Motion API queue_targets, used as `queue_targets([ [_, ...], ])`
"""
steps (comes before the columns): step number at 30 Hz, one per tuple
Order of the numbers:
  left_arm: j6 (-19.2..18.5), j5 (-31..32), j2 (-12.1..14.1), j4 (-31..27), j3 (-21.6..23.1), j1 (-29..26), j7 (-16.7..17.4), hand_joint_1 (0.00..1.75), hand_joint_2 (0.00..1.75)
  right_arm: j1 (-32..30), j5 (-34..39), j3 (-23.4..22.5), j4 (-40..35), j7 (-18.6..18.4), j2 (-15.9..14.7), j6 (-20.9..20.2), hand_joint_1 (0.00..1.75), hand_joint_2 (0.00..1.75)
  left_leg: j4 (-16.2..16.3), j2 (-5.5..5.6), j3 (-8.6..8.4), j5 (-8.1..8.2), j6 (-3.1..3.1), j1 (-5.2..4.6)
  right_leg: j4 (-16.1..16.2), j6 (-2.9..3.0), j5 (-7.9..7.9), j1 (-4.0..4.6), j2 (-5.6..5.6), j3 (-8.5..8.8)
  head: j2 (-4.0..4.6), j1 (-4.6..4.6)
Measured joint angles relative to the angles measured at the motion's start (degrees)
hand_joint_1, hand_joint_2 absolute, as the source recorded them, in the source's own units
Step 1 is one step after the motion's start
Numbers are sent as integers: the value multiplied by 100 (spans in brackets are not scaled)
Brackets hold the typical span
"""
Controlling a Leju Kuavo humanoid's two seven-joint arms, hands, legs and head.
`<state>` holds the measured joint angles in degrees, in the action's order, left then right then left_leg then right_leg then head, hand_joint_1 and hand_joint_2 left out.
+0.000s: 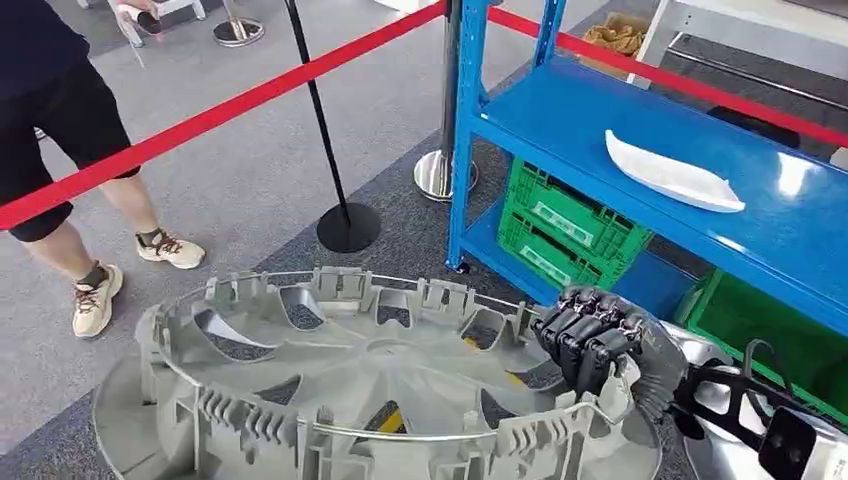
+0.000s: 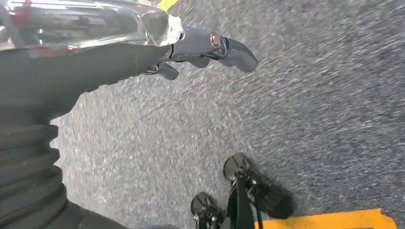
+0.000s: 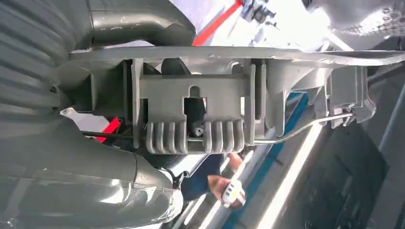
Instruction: Take the parts from the cabinet and place them on the table.
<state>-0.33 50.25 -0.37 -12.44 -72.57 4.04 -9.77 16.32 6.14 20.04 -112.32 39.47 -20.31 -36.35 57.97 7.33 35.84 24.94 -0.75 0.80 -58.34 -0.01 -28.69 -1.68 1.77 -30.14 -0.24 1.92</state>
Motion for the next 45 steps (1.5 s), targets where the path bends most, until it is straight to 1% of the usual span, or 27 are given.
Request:
queue_targets([
  [1, -39, -45, -11, 2, -32, 0, -54, 0, 175, -3, 9, -4, 2, 8, -15, -30, 175, 175, 212, -353, 122, 163, -25, -38, 1, 25, 3, 2, -59, -4, 0, 52],
  [2, -48, -63, -15, 2, -55, 22, -83, 0, 175, -9, 15, -9, 2, 17, -28, -39, 175, 175, 613, -554, 318, 374, -52, -33, 0, 31, 2, 14, -132, -10, 0, 68],
  [4, -74, -94, -42, 2, -92, 43, -103, 0, 175, -11, 28, -24, 7, 26, -61, -46, 175, 175, 1571, -690, 785, 760, -79, -13, -1, 39, -2, 27, -302, -25, 0, 68],
  [5, -76, -96, -61, 2, -103, 33, -103, 0, 175, -16, 28, -31, 15, 26, -74, -55, 175, 175, 1858, -697, 921, 810, -87, -9, -1, 38, -4, 27, -393, -29, 0, 68],
  [6, -76, -96, -70, 2, -120, 22, -105, 0, 175, -18, 28, -33, 20, 26, -81, -57, 175, 175, 1784, -704, 886, 723, -90, -5, -1, 36, -5, 26, -473, -29, 0, 68],
  [8, -76, -98, -70, 2, -140, 20, -109, 0, 175, -14, 33, -42, 20, 26, -92, -59, 175, 175, 902, -780, 402, 304, -72, -5, -1, 14, -20, 22, -614, -14, 0, 68],
  [9, -79, -98, -68, 2, -146, 24, -116, 0, 175, -10, 33, -53, 20, 26, -96, -59, 175, 175, 247, -980, 10, 87, -49, -17, -1, -12, -37, 26, -686, 11, 0, 72],
  [10, -79, -98, -72, 2, -157, 41, -118, 0, 175, -11, 35, -61, 20, 26, -103, -57, 175, 175, -11, -1268, -115, 168, -13, -71, -3, -44, -57, 60, -733, 25, 0, 70],
  [14, -107, -107, -72, 2, -190, 31, -127, 0, 175, 0, 28, -79, 20, 31, -120, -59, 175, 175, 0, -979, -80, 114, 132, -116, 66, -165, -59, 65, -954, 83, 0, 53],
  [15, -122, -105, -61, -2, -190, 29, -131, 0, 175, -3, 11, -85, 13, 31, -120, -59, 175, 175, -70, -908, -136, 64, 200, -58, 65, -208, -108, 54, -983, 75, 0, 50],
  [17, -157, -65, -70, -2, -188, 37, -151, 0, 175, -34, -68, -94, 9, 35, -114, -50, 175, 175, -84, -783, -145, 51, 255, -43, -421, -216, -419, 33, -420, -81, 0, 13],
  [18, -166, -37, -70, -2, -186, 54, -157, 0, 175, -80, -85, -103, 11, 37, -111, -46, 175, 175, -84, -700, -141, 51, 263, -48, -888, -215, -639, 33, -284, -307, 0, -42],
  [20, -170, -28, -76, -2, -186, 56, -159, 0, 175, -167, -133, -107, 11, 35, -96, -39, 175, 175, -76, -528, -132, 50, 276, -72, -1749, -202, -917, 50, -214, -752, 0, -41],
  [21, -170, -26, -76, -2, -186, 49, -159, 0, 175, -208, -142, -116, 11, 35, -96, -39, 175, 175, -75, -441, -134, 47, 281, -80, -1811, -183, -854, 61, -207, -816, 0, -39],
  [23, -170, 22, -81, -2, -186, 46, -159, 0, 175, -246, -125, -155, 11, 35, -96, -37, 175, 175, -55, -256, -146, 45, 279, -81, -1065, -125, -360, 72, -157, -512, 0, -41],
  [24, -166, 44, -83, -2, -185, 47, -159, 0, 175, -250, -101, -192, 11, 35, -96, -39, 175, 175, -34, -171, -148, 51, 271, -79, -478, -102, -66, 68, -55, -250, 0, -41],
  [25, -162, 68, -92, -2, -183, 46, -159, 0, 175, -259, -92, -234, 13, 37, -96, -39, 175, 175, -10, -109, -125, 56, 254, -65, -79, -91, 12, 49, 244, -96, 0, -44],
  [26, -162, 68, -90, -2, -183, 51, -172, 0, 175, -287, -94, -256, 17, 37, -94, -39, 175, 175, 23, -36, -74, 53, 209, -92, -13, -119, -29, 39, 387, -85, 0, -28],
  [30, -190, 57, -98, -2, -183, 5, -286, 0, 175, -338, -151, -326, 20, 35, -92, -37, 175, 175, -9, 158, 13, -14, 63, -28, 12, -18, 42, 55, 99, -63, 0, -26],
  [32, -225, 57, -103, -2, -183, 14, -299, 0, 175, -337, -157, -345, 22, 35, -90, -39, 175, 175, 344, -484, 204, 225, 20, -78, 25, 34, 45, 71, -67, -52, 0, 7],
  [34, -243, 68, -100, -2, -181, 45, -301, 0, 175, -333, -153, -345, 46, 37, -90, -57, 175, 175, 1262, -669, 661, 639, -16, -58, 23, 49, 37, 89, -244, -61, 0, -2],
  [36, -256, 85, -124, -2, -181, 28, -299, 0, 175, -325, -153, -319, 107, 35, -87, -89, 175, 175, 1803, -681, 935, 752, -32, -39, 23, 53, 30, 94, -424, -67, 0, -2],
  [38, -258, 107, -120, -2, -181, 19, -297, 0, 175, -280, -153, -287, 162, 35, -87, -96, 175, 175, 1250, -708, 641, 430, -25, -35, 22, 45, 18, 96, -575, -59, 0, 0],
  [39, -258, 109, -116, -2, -181, 20, -297, 0, 175, -238, -153, -273, 188, 35, -85, -96, 175, 175, 605, -810, 274, 176, -7, -43, 23, 31, 5, 96, -660, -43, 0, 0],
  [40, -258, 114, -112, -2, -181, 23, -297, 0, 175, -201, -147, -269, 207, 35, -87, -98, 175, 175, 111, -1050, -36, 46, 22, -61, 22, 11, -11, 104, -717, -14, 0, 4],
  [41, -262, 127, -109, -2, -181, 38, -295, 0, 175, -172, -146, -262, 225, 35, -87, -100, 175, 175, 16, -1204, -96, 145, 71, -120, 25, -25, -34, 141, -766, -5, 0, -4],
  [45, -275, 197, -72, -4, -177, 22, -290, 0, 175, -15, -129, -208, 293, 11, -103, -135, 175, 175, -45, -921, -107, 107, 196, -158, 77, -152, -75, 114, -1003, 83, 0, -7],
])
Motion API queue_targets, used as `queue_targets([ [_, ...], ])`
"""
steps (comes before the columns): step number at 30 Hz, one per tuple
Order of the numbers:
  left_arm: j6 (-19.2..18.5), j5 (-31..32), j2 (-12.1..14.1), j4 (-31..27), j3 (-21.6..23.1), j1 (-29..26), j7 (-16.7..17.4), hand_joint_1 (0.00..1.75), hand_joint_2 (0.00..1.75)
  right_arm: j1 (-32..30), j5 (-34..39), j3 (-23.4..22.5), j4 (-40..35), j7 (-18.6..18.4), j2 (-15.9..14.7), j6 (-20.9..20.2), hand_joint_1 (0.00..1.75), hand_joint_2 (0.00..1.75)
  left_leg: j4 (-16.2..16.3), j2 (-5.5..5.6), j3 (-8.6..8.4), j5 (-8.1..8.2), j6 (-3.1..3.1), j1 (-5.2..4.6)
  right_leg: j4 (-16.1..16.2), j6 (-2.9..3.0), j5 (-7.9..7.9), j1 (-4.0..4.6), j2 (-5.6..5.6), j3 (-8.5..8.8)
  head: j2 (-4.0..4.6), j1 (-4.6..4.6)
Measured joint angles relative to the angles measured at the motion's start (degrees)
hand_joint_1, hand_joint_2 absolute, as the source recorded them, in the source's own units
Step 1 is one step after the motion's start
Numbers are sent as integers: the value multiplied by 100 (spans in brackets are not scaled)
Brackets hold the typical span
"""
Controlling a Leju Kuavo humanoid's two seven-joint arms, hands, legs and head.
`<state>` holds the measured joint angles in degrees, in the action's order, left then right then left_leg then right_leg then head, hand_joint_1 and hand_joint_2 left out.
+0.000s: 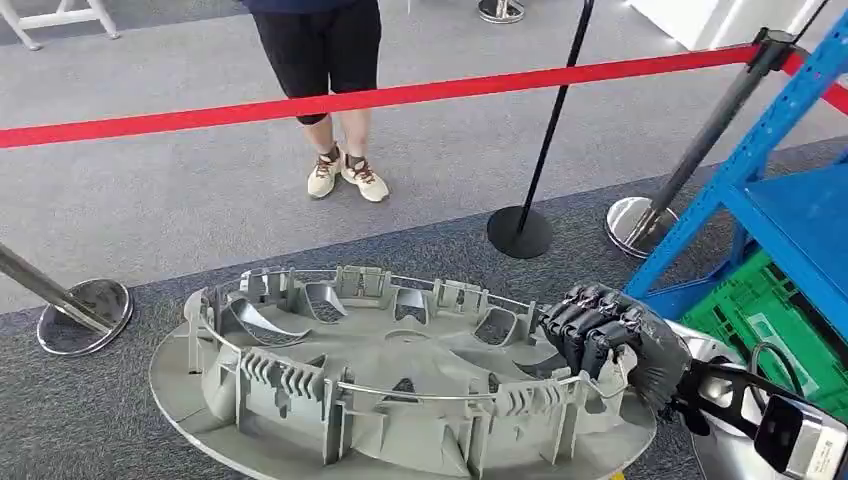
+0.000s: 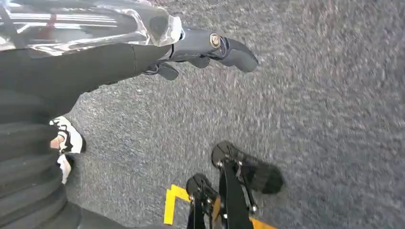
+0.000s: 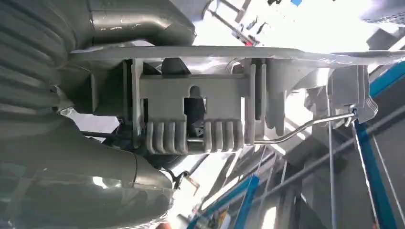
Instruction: Take the parts from the cabinet and place them on the table.
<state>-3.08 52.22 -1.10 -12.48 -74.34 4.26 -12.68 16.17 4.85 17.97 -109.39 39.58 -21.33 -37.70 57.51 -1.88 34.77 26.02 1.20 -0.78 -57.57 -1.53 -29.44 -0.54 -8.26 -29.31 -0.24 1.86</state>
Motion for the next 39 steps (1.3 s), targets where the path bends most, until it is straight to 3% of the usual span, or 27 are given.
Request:
queue_targets([
  [1, -6, 24, 7, 0, 9, -13, 0, 0, 175, 30, 15, -2, 15, -15, -15, 4, 175, 175, -49, 57, -53, -41, 44, 72, -59, -29, -54, -30, 177, -8, 0, -19],
  [2, -20, 54, 9, 0, 17, -2, -2, 0, 175, 38, 41, 0, 26, -18, -28, 9, 175, 175, -50, 117, -59, -49, 75, 85, -269, -30, -194, -45, 485, -85, 0, -24],
  [3, -35, 61, 18, 0, 17, 14, -2, 0, 175, 41, 72, -4, 39, -15, -61, 15, 175, 175, -49, 189, -57, -49, 86, 92, -691, -40, -413, -47, 679, -285, 0, -59],
  [5, -59, 68, 16, 0, 18, 30, -2, 0, 175, 54, 83, 2, 67, -15, -81, 18, 175, 175, -44, 363, -52, -45, 94, 89, -1679, -63, -785, -41, 786, -810, 0, -87],
  [6, -61, 68, 16, 0, 17, 29, -2, 0, 175, 51, 83, 11, 83, -18, -87, 18, 175, 175, -43, 451, -55, -45, 94, 85, -1922, -63, -788, -40, 797, -974, 0, -87],
  [7, -61, 68, 16, 0, 17, 29, -2, 0, 175, 52, 79, 24, 96, -20, -92, 26, 175, 175, -38, 542, -61, -44, 92, 87, -1837, -50, -653, -41, 801, -982, 0, -85],
  [9, -76, 48, 13, 0, 17, 29, -24, 0, 175, 52, 46, 46, 101, -18, -94, 92, 175, 175, -27, 723, -88, -34, 76, 101, -942, -32, -91, -57, 861, -622, 0, -85],
  [10, -112, 46, 13, 0, 17, 29, -37, 0, 175, 51, 11, 52, 103, -11, -94, 138, 175, 175, -5, 808, -98, -18, 50, 112, -405, -32, 168, -79, 988, -388, 0, -90],
  [11, -142, 46, 20, 0, 17, 28, -53, 0, 175, 47, -13, 61, 111, -9, -94, 168, 175, 175, 21, 883, -48, -3, 12, 107, -156, -69, 143, -124, 1351, -269, 0, -90],
  [15, -164, 74, 92, 0, 17, -13, -63, 0, 175, -4, -59, 90, 133, 9, -81, 186, 175, 175, 15, 1143, 50, -51, -147, 157, -103, 32, 157, -53, 1158, -269, 0, -81],
  [16, -162, 83, 105, 0, 17, -24, -59, 0, 175, -1, -78, 94, 133, 11, -74, 188, 175, 175, 44, 1052, 53, -27, -155, 164, -74, 77, 185, -99, 1068, -256, 0, -81],
  [17, -160, 87, 112, 0, 17, -25, -59, 0, 175, -11, -98, 98, 133, 13, -68, 192, 175, 175, 198, 617, 151, 84, -171, 105, -69, 115, 176, -88, 989, -246, 0, -50],
  [18, -155, 87, 136, 0, 17, -7, -59, 0, 175, -22, -103, 101, 133, 13, -57, 199, 175, 175, 527, 376, 324, 281, -193, 99, -70, 137, 173, -70, 915, -247, 0, -26],
  [20, -155, 103, 144, 0, 17, 16, -59, 0, 175, -49, -114, 107, 140, 20, -52, 201, 175, 175, 1527, 230, 824, 705, -205, 107, -72, 153, 161, -41, 726, -253, 0, -24],
  [21, -131, 103, 145, 0, 17, 9, -31, 0, 175, -66, -133, 122, 155, 20, -24, 201, 175, 175, 1856, 225, 994, 772, -205, 109, -72, 159, 153, -34, 636, -253, 0, -24],
  [22, -105, 103, 149, 0, 17, -3, 6, 0, 175, -79, -153, 135, 175, 20, 8, 201, 175, 175, 1863, 225, 1009, 707, -199, 108, -72, 163, 146, -27, 559, -251, 0, -26],
  [24, -68, 118, 177, 0, 17, -17, 46, 0, 175, -81, -186, 157, 208, 20, 79, 206, 175, 175, 1085, 188, 606, 293, -176, 102, -72, 154, 124, -17, 406, -235, 0, -24],
  [25, -68, 129, 199, 0, 17, -16, 55, 0, 175, -81, -194, 164, 216, 20, 107, 212, 175, 175, 498, 56, 269, 71, -153, 90, -72, 139, 109, -15, 333, -213, 0, -24],
  [26, -68, 133, 210, 0, 20, -9, 57, 0, 175, -82, -203, 166, 221, 20, 127, 218, 175, 175, 62, -310, 29, 57, -122, 49, -72, 116, 87, 3, 279, -179, 0, -22],
  [27, -70, 138, 228, 0, 24, 1, 66, 0, 175, -77, -210, 166, 225, 17, 140, 221, 175, 175, 58, -292, 18, 64, -87, 23, -72, 74, 59, 43, 224, -172, 0, -46],
  [30, -72, 146, 256, 0, 39, -25, 70, 0, 175, -85, -210, 173, 247, 19, 183, 221, 175, 175, 65, -66, 43, 83, -14, -16, -32, -2, 23, 11, 55, -96, 0, -35],
  [31, -72, 144, 267, 0, 39, -27, 70, 0, 175, -85, -216, 168, 245, 20, 195, 216, 175, 175, 8, 9, -51, 41, 40, 41, -51, -56, -18, 2, 48, -93, 0, -24],
  [33, -76, 142, 271, 0, 42, -23, 70, 0, 175, -87, -268, 160, 254, 24, 206, 214, 175, 175, 1, 125, -76, 27, 95, 74, -506, -86, -292, -24, 592, -241, 0, -72],
  [34, -83, 142, 273, 0, 44, -11, 68, 0, 175, -97, -295, 153, 262, 26, 205, 214, 175, 175, 1, 199, -76, 27, 104, 79, -965, -93, -509, -23, 725, -470, 0, -109],
  [36, -107, 222, 265, 2, 72, -9, 76, 0, 175, -102, -371, 173, 290, 24, 214, 221, 175, 175, 6, 378, -74, 30, 111, 77, -1879, -106, -786, -22, 786, -969, 0, -105],
  [37, -114, 247, 258, 2, 92, -12, 90, 0, 175, -106, -389, 184, 306, 24, 216, 221, 175, 175, 8, 471, -78, 31, 110, 77, -1963, -96, -719, -21, 790, -1072, 0, -107],
  [39, -179, 299, 232, 2, 116, -11, 107, 0, 175, -90, -437, 212, 323, 24, 223, 262, 175, 175, 11, 670, -107, 37, 101, 88, -1283, -55, -226, -25, 821, -842, 0, -109],
])
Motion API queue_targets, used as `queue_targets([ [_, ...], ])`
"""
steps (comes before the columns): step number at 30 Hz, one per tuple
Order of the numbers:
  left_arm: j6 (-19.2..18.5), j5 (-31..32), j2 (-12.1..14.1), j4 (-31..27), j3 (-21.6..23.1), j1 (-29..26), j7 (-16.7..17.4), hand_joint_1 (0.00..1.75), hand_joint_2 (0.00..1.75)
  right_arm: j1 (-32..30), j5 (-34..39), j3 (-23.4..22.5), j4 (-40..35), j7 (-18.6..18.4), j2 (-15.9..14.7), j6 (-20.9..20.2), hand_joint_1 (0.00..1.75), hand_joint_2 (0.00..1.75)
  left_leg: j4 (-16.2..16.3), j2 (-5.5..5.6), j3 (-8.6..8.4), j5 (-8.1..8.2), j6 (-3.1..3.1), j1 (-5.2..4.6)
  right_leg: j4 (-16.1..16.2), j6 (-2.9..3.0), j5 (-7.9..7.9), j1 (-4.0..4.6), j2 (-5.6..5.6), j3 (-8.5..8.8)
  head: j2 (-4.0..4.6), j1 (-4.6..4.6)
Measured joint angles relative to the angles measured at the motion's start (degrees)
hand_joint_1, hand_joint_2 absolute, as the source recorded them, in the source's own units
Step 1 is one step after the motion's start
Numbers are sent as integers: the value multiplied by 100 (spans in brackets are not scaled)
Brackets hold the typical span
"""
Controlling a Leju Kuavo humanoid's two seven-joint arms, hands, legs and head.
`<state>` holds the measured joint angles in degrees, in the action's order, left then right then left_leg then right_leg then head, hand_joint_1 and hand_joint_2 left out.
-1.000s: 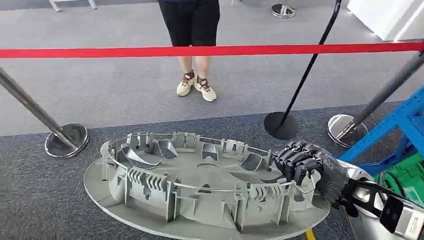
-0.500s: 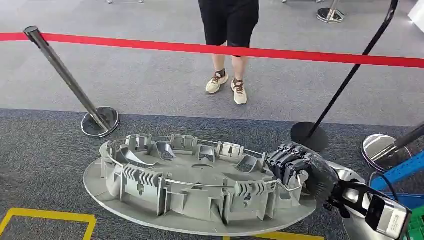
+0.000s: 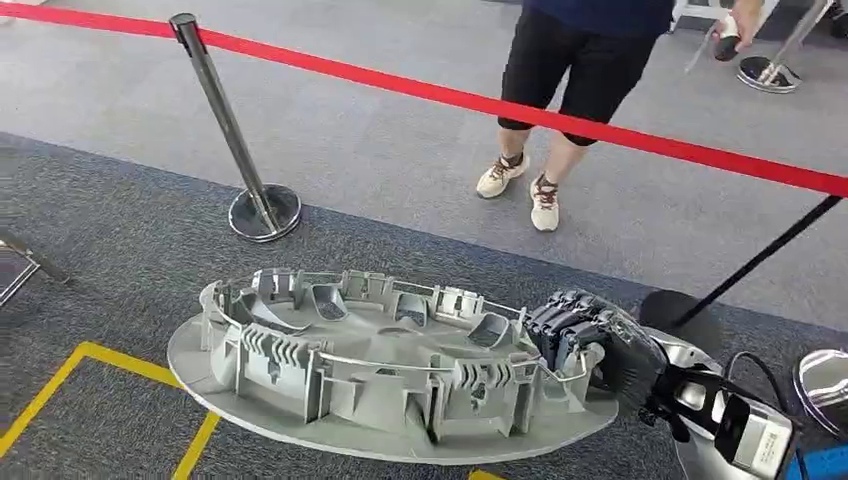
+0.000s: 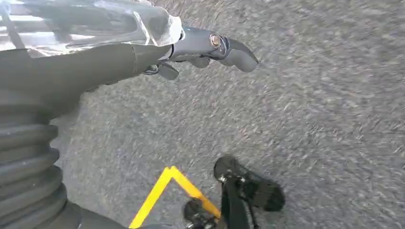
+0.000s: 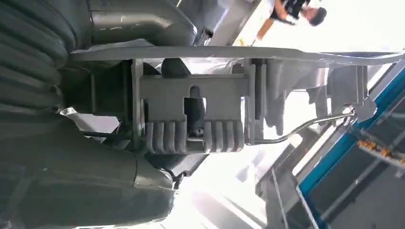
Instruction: Take the parts from the cabinet and place them on the table.
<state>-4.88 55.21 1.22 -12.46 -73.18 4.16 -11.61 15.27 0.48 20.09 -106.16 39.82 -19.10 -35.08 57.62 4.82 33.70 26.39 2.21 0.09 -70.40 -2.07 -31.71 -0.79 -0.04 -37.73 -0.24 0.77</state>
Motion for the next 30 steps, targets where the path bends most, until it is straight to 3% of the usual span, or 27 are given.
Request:
queue_targets([
  [1, -24, 13, -9, 2, 18, 2, 20, 0, 175, 18, -11, 11, 2, 0, 0, 33, 175, 175, 5, 87, -19, 9, -14, 7, 532, 16, 294, -4, 84, 215, 0, 0],
  [2, -24, 37, -26, 4, 46, 4, 48, 0, 175, 41, -7, 15, 2, 0, -4, 54, 175, 175, 13, 169, -15, 19, -31, 19, 1033, 26, 519, -23, 357, 404, 0, -2],
  [3, -2, 46, -42, 4, 54, 17, 89, 0, 175, 54, 15, 15, 9, 0, -18, 63, 175, 175, 50, 243, 23, 36, -67, -20, 1190, 39, 443, -58, 563, 464, 0, 6],
  [4, 11, 46, -46, 4, 61, 24, 129, 0, 175, 65, 29, 13, 13, 4, -33, 72, 175, 175, 43, 322, 63, 18, -101, 15, 1202, 39, 433, -39, 513, 498, 0, 11],
  [6, 66, 41, -87, 15, 66, -3, 274, 0, 175, 90, 9, 17, 17, 0, -46, 96, 175, 175, 14, 452, 100, -14, -177, 54, 1201, 94, 426, 2, 391, 495, 0, 11],
  [7, 105, 33, -98, 15, 66, -12, 341, 0, 175, 100, 4, 24, 17, 0, -48, 96, 175, 175, 8, 532, 156, -13, -210, 45, 1239, 131, 446, -36, 310, 519, 0, 11],
  [8, 140, 33, -123, 22, 66, -21, 402, 0, 175, 130, 9, 28, 17, 0, -66, 98, 175, 175, 78, 350, 159, 38, -222, 33, 1261, 155, 460, -47, 216, 537, 0, 11],
  [9, 188, 22, -146, 31, 66, -14, 430, 0, 175, 148, 28, 39, 15, -15, -92, 96, 175, 175, 317, -36, 285, 198, -242, -3, 1265, 207, 446, -49, 141, 541, 0, 79],
  [10, 210, -2, -162, 31, 66, 6, 435, 0, 175, 155, 66, 48, 15, -24, -133, 98, 175, 175, 743, -268, 505, 425, -266, 4, 1265, 220, 439, -33, 54, 543, 0, 92],
  [12, 219, -20, -203, 35, 66, 19, 426, 0, 175, 166, 136, 48, 17, -26, -228, 96, 175, 175, 1694, -427, 995, 795, -290, 26, 1264, 242, 420, -16, -143, 544, 0, 94],
  [13, 214, -52, -242, 55, 63, 9, 402, 0, 175, 166, 173, 50, 20, -26, -303, 85, 175, 175, 1886, -431, 1102, 803, -299, 40, 1264, 237, 414, -15, -234, 545, 0, 94],
  [14, 208, -66, -256, 55, 63, 1, 378, 0, 175, 169, 203, 50, 28, -24, -348, 74, 175, 175, 1764, -437, 1050, 682, -304, 55, 1262, 229, 405, -16, -317, 549, 0, 94],
  [15, 206, -105, -269, 55, 63, -1, 343, 0, 175, 186, 236, 50, 35, -24, -387, 54, 175, 175, 1404, -461, 858, 478, -303, 64, 1261, 215, 395, -16, -387, 556, 0, 94],
  [16, 204, -174, -273, 55, 50, 3, 306, 0, 175, 217, 267, 52, 44, -24, -404, 26, 175, 175, 838, -542, 545, 229, -299, 65, 1261, 197, 383, -18, -460, 574, 0, 92],
  [17, 190, -201, -278, 55, 30, 11, 275, 0, 175, 263, 278, 59, 55, -22, -409, 17, 175, 175, 269, -762, 204, 35, -288, 58, 1260, 171, 366, -16, -518, 597, 0, 96],
  [18, 166, -227, -286, 55, 20, 30, 236, 0, 175, 301, 278, 72, 63, -17, -409, 20, 175, 175, 50, -1017, 78, 100, -246, 7, 1257, 136, 345, 31, -563, 620, 0, 94],
  [22, 112, -155, -313, 55, 20, 49, 227, 0, 175, 445, 262, 146, 85, -22, -400, 30, 175, 175, 37, -723, 90, 76, -126, -20, 1294, 7, 295, 8, -796, 729, 0, 72],
  [23, 114, -131, -315, 55, 17, 42, 236, 0, 175, 474, 262, 164, 85, -26, -404, 33, 175, 175, -4, -661, 4, 42, -74, 49, 1269, -40, 245, -27, -737, 720, 0, 74],
  [24, 114, -129, -328, 55, 17, 50, 247, 0, 175, 493, 262, 188, 87, -44, -402, 46, 175, 175, -3, -588, 2, 42, -49, 50, 1080, -47, 116, -35, -419, 666, 2, 39],
  [25, 118, -131, -326, 55, 17, 66, 273, 0, 175, 498, 265, 194, 87, -44, -415, 66, 175, 175, -2, -518, 4, 37, -19, 54, 641, -49, -112, -34, -200, 457, 0, 26],
  [27, 127, -179, -332, 55, 6, 71, 330, 0, 175, 466, 245, 210, 87, -42, -420, 137, 175, 175, 3, -346, 7, 42, -7, 50, -373, -60, -502, -27, -51, -55, 0, -18],
  [28, 129, -188, -334, 55, -9, 65, 345, 0, 175, 433, 230, 212, 87, -42, -426, 164, 175, 175, 4, -251, 4, 42, -7, 47, -659, -55, -533, -25, -33, -229, 0, -13],
  [29, 129, -201, -337, 55, -26, 56, 348, 0, 175, 413, 219, 212, 87, -37, -442, 179, 175, 175, 5, -153, -4, 43, -8, 47, -599, -38, -416, -25, -22, -252, 0, -18],
  [30, 129, -210, -339, 55, -28, 48, 350, 0, 175, 407, 219, 212, 85, -35, -455, 190, 175, 175, 6, -60, -17, 45, -11, 49, -284, -18, -188, -28, -12, -129, 0, -18],
])
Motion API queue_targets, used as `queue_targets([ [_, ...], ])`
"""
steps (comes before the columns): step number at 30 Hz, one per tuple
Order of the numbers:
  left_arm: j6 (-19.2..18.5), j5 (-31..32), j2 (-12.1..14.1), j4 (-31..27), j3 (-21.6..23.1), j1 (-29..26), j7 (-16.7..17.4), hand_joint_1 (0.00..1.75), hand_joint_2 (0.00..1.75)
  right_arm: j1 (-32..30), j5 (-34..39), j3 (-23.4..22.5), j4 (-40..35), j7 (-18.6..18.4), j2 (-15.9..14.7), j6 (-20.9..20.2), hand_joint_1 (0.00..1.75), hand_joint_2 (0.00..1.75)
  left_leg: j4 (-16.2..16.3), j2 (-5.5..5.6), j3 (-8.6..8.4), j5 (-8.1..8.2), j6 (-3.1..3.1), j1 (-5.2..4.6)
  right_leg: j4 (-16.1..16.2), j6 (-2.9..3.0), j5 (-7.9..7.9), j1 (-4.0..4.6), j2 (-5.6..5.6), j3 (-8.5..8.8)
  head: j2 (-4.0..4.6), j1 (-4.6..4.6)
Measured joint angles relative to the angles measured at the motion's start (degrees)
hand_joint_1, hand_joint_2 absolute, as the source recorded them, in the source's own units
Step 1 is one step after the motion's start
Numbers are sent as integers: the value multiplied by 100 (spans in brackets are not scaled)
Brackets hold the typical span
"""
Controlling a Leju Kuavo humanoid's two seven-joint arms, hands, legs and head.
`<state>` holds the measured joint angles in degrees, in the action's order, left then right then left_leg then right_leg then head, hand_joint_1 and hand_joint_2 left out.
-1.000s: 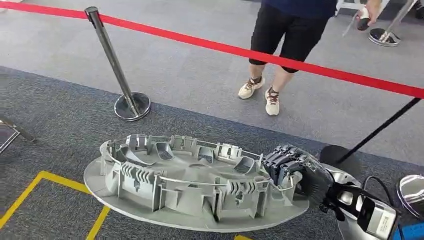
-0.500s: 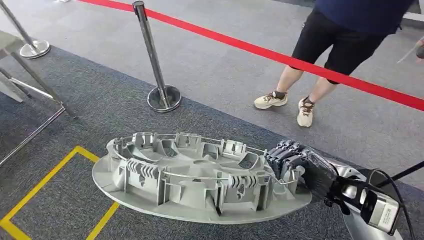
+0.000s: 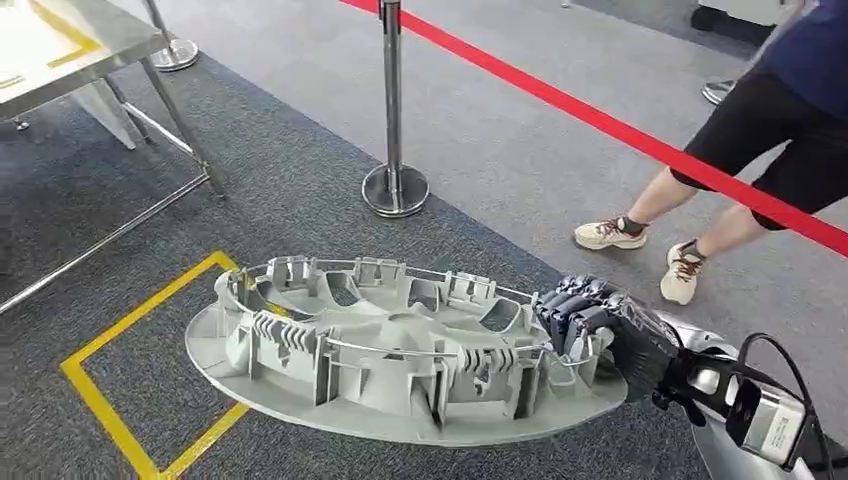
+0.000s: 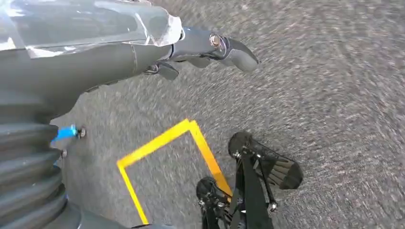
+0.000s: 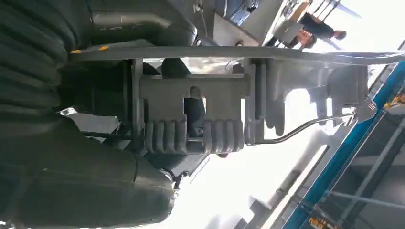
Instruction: Take the parts from the cabinet and place them on the table.
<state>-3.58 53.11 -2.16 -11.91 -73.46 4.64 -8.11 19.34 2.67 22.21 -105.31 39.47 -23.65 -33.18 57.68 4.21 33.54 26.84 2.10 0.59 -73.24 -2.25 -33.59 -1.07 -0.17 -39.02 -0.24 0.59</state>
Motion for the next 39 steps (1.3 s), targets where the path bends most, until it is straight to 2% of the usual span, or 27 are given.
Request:
queue_targets([
  [1, 0, -7, -7, 0, 0, -2, 0, 0, 175, 3, 0, -2, -2, 2, -9, 9, 175, 175, 5, 98, -16, 6, -10, 5, 537, 16, 306, -8, 39, 221, 0, 0],
  [2, 0, -11, -13, 0, -4, -2, 0, 0, 175, 3, 2, -7, -7, 9, -17, 20, 175, 175, 13, 181, -29, 18, -29, 10, 1091, 20, 581, -28, 177, 456, 0, -2],
  [3, 13, -31, -13, 0, -11, -1, 13, 0, 175, -1, 4, -9, -9, 18, -24, 31, 175, 175, 19, 257, -9, 27, -52, 18, 1406, 13, 599, -82, 542, 589, 0, -4],
  [4, 48, -42, -13, 0, -31, 12, 33, 0, 175, -20, 9, -9, -13, 24, -37, 48, 175, 175, 71, 332, 52, 28, -96, -8, 1517, -6, 577, -114, 689, 604, 0, 7],
  [7, 120, -85, -26, 0, -94, -54, 177, 0, 175, -92, -7, -50, -149, 33, -72, 79, 175, 175, 3, 542, 114, -29, -210, 55, 1461, 56, 574, -49, 501, 608, 0, 11],
  [8, 122, -81, -33, 0, -103, -70, 223, 0, 175, -99, -9, -61, -182, 35, -74, 79, 175, 175, 5, 573, 125, -17, -244, 55, 1498, 96, 591, -82, 416, 630, 0, 9],
  [9, 127, -63, -39, 2, -101, -83, 249, 0, 175, -95, -7, -68, -208, 35, -74, 79, 175, 175, 65, 274, 156, 22, -261, 36, 1508, 123, 597, -83, 337, 644, 0, 11],
  [10, 138, -24, -50, 2, -98, -73, 269, 0, 175, -104, 11, -79, -247, 35, -74, 76, 175, 175, 343, -177, 296, 199, -280, -5, 1509, 180, 583, -59, 245, 652, 0, 75],
  [11, 131, 0, -50, 2, -98, -46, 269, 0, 175, -119, 44, -94, -262, 35, -74, 70, 175, 175, 818, -340, 538, 437, -288, 4, 1508, 195, 573, -38, 144, 654, 0, 79],
  [13, 57, 57, -70, 2, -94, -36, 243, 0, 175, -149, 101, -116, -271, 35, -83, 50, 175, 175, 1711, -381, 994, 765, -292, 5, 1507, 213, 561, -22, -42, 652, 0, 85],
  [14, 33, 90, -85, 2, -94, -47, 210, 0, 175, -182, 105, -118, -271, 35, -87, 37, 175, 175, 1898, -382, 1096, 765, -290, 5, 1507, 218, 556, -19, -142, 655, 0, 79],
  [15, 17, 94, -92, 2, -94, -53, 190, 0, 175, -207, 101, -120, -271, 35, -90, 37, 175, 175, 1763, -386, 1036, 648, -285, 5, 1506, 220, 553, -17, -223, 659, 0, 79],
  [17, -20, 109, -92, 2, -94, -53, 144, 0, 175, -234, 79, -138, -284, 35, -85, 31, 175, 175, 799, -468, 504, 184, -255, -5, 1506, 199, 532, -15, -374, 693, 0, 81],
  [18, -24, 116, -92, 2, -94, -51, 133, 0, 175, -234, 70, -149, -293, 35, -85, 26, 175, 175, 281, -652, 191, 8, -220, -25, 1506, 184, 516, -11, -433, 718, 0, 81],
  [19, -30, 118, -87, 0, -94, -38, 107, 0, 175, -234, 53, -162, -302, 35, -85, 22, 175, 175, 19, -905, 55, 91, -175, -75, 1515, 168, 506, -4, -489, 748, 0, 79],
  [23, -52, 133, -83, 0, -94, -27, 83, 0, 175, -242, 15, -175, -310, 35, -68, 17, 175, 175, 9, -676, 76, 80, -89, -100, 1574, 32, 467, 12, -717, 848, 0, 77],
  [24, -52, 133, -85, 0, -94, -33, 83, 0, 175, -242, 9, -181, -321, 35, -66, 17, 175, 175, -46, -614, -23, 28, -34, -17, 1548, -21, 426, -14, -641, 843, 0, 79],
  [26, -52, 131, -87, 0, -94, -27, 81, 0, 175, -244, 4, -199, -330, 39, -63, 17, 175, 175, -40, -506, -26, 8, 16, -13, 1080, -45, 128, -17, -166, 675, 0, 31],
  [28, -52, 133, -90, 0, -94, -8, 79, 0, 175, -278, 5, -205, -330, 42, -61, 17, 175, 175, -35, -339, -16, 8, 26, -15, 72, -66, -289, -13, -33, 174, 0, -2],
  [29, -55, 131, -90, 0, -94, -10, 79, 0, 175, -308, 2, -205, -330, 39, -61, 17, 175, 175, -34, -258, -16, 8, 26, -17, -251, -70, -347, -13, -22, -5, 0, 2],
  [30, -55, 133, -90, 0, -94, -14, 79, 0, 175, -332, 0, -203, -330, 39, -61, 15, 175, 175, -32, -169, -18, 9, 26, -16, -288, -60, -278, -14, -17, -72, 0, 0],
  [31, -55, 133, -90, 0, -94, -14, 79, 0, 175, -338, 0, -203, -330, 39, -61, 13, 175, 175, -30, -76, -26, 10, 23, -11, -24, -46, -69, -20, -10, 12, 0, -2],
  [33, -57, 138, -98, 0, -94, -12, 79, 0, 175, -332, 17, -214, -330, 39, -61, 7, 175, 175, -10, 103, -45, 25, -1, 1, 1068, -26, 530, -49, 124, 473, 0, -4],
  [34, -63, 142, -101, 0, -92, -11, 79, 0, 175, -329, 28, -221, -330, 39, -63, -4, 175, 175, 0, 169, -29, 37, -28, 5, 1458, -16, 593, -83, 382, 631, 0, -4],
  [35, -66, 155, -98, 0, -92, 3, 79, 0, 175, -331, 37, -225, -328, 39, -63, -24, 175, 175, 40, 253, 12, 47, -72, -25, 1521, -4, 547, -87, 430, 663, 0, 7],
  [38, -83, 212, -90, 0, -79, -24, 70, 0, 175, -329, 50, -271, -326, 39, -70, -50, 175, 175, -26, 408, 64, -9, -197, 29, 1492, 91, 554, -27, 265, 665, 0, 4],
  [39, -90, 225, -76, 0, -74, -24, 70, 0, 175, -329, 50, -286, -326, 39, -68, -50, 175, 175, -20, 457, 97, 6, -228, 21, 1531, 132, 579, -77, 181, 682, 0, 5],
])
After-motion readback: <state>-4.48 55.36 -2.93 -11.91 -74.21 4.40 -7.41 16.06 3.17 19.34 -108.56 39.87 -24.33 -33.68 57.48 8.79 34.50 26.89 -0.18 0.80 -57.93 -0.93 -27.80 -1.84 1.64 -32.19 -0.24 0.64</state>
